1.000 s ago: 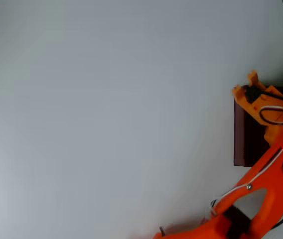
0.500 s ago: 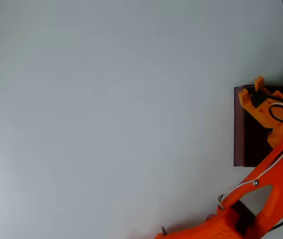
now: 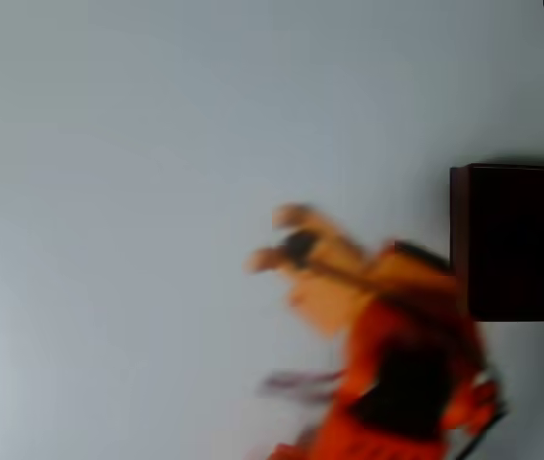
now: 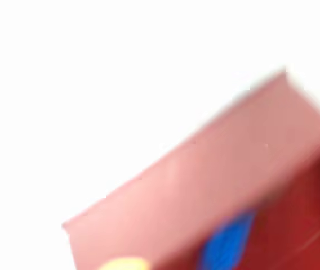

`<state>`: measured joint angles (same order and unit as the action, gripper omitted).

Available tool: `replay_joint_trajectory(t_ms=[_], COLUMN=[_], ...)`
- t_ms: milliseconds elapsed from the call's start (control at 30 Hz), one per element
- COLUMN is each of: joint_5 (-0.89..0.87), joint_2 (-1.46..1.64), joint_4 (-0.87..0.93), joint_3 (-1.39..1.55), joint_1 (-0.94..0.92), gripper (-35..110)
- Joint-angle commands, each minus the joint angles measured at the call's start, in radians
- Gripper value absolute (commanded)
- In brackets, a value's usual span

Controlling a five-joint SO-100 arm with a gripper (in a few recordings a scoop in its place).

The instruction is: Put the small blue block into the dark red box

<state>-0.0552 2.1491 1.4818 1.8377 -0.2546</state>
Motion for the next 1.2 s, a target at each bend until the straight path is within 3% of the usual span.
replay_joint_trajectory(t_ms=[0, 233, 467, 933, 1167], joint_5=[-0.034, 0.012, 0.072, 0.166, 0.161], joint_2=[0.279, 0.462, 0.584, 1.206, 1.207], joint_4=[-0.060, -0.126, -0.222, -0.147, -0.140], joint_3=[0.224, 0.468, 0.706, 1.131, 1.161], joint_1=[0.164, 0.462, 0.635, 0.595, 0.600], gripper=[0, 0, 0, 1, 1])
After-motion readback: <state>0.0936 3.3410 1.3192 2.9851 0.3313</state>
